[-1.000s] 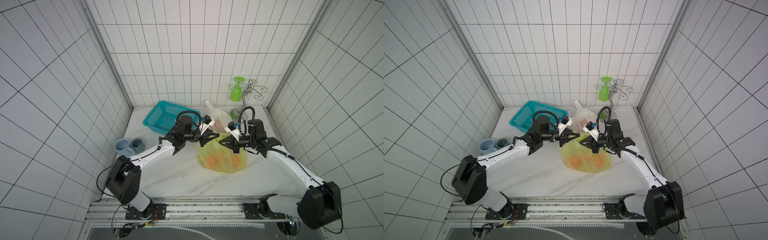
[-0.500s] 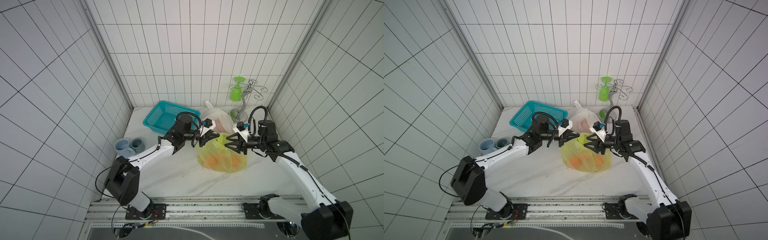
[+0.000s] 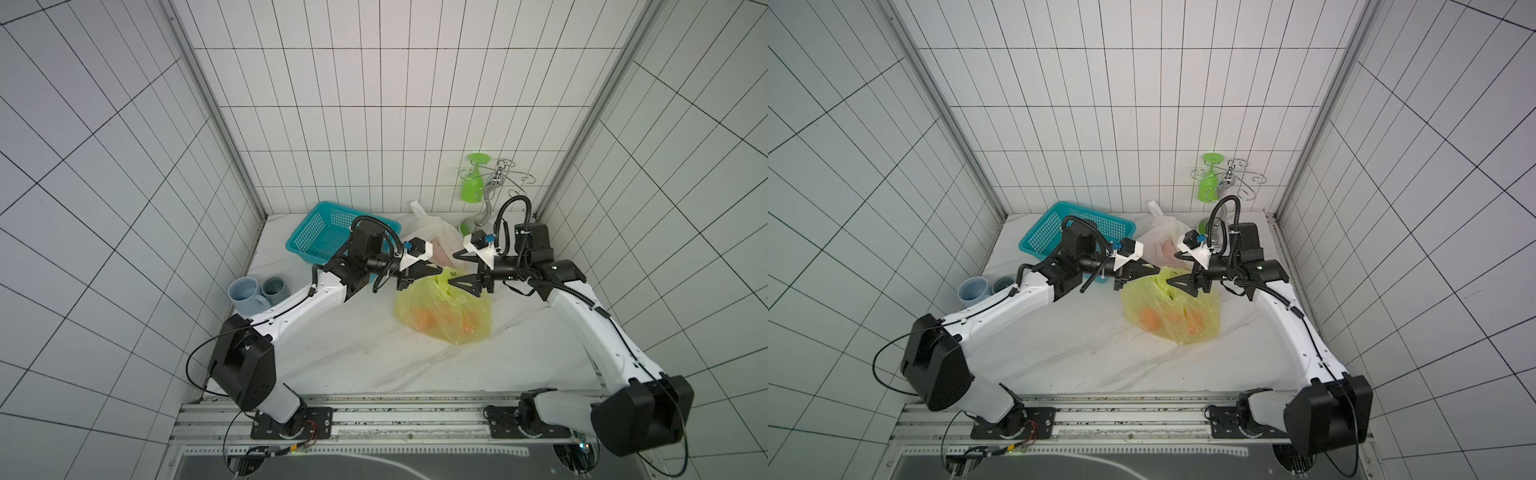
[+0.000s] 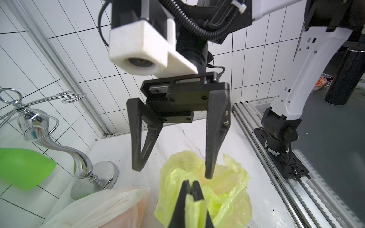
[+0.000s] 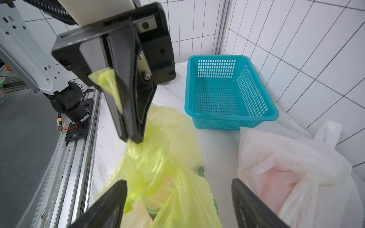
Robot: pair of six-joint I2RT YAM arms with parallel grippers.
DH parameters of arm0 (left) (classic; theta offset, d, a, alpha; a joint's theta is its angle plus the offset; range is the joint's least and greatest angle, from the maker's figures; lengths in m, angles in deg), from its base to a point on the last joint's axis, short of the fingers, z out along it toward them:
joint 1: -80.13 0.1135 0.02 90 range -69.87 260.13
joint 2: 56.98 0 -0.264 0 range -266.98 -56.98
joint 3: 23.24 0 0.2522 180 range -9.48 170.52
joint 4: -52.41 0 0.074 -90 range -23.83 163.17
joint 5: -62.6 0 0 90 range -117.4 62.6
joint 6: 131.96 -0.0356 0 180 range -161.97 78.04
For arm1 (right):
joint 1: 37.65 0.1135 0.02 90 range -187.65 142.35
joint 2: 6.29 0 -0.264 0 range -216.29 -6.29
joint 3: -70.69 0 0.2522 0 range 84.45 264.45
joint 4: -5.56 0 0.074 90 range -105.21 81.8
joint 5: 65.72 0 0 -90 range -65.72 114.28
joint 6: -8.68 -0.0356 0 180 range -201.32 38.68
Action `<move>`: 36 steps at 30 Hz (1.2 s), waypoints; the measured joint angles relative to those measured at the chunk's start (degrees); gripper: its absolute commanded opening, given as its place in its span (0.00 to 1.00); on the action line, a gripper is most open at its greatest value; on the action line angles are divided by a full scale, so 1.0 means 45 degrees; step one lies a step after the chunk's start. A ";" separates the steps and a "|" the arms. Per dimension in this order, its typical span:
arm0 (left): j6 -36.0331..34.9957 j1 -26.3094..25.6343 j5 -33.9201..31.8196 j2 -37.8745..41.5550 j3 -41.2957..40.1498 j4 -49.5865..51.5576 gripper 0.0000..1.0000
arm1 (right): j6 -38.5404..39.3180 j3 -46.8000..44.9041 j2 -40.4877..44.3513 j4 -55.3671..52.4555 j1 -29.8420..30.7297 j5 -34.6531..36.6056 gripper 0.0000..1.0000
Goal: Place the oranges into plastic bags & tie knots
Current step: Tie the plastic bag at the center of the board.
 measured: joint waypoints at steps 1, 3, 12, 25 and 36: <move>-0.0044 -0.0015 0.0044 0.0000 0.0029 0.0063 0.00 | 0.0335 0.0223 -0.0287 -0.0311 0.0000 -0.0073 0.84; -0.0107 -0.0049 0.0102 0.0000 0.0078 0.0131 0.00 | 0.0986 0.0646 -0.0826 -0.0908 0.0015 -0.0253 0.84; -0.0253 -0.0083 0.0175 0.0000 0.0112 0.0359 0.00 | 0.3099 0.1243 -0.2011 -0.2963 0.0675 -0.0724 0.71; -0.0743 -0.0097 0.0078 0.0000 0.0155 0.0627 0.00 | 0.3220 0.1914 -0.2166 -0.3463 0.0967 -0.0733 0.64; -0.1161 -0.0155 0.0010 0.0000 0.0189 0.0967 0.00 | 0.3186 0.2346 -0.2152 -0.4085 0.0092 -0.0894 0.74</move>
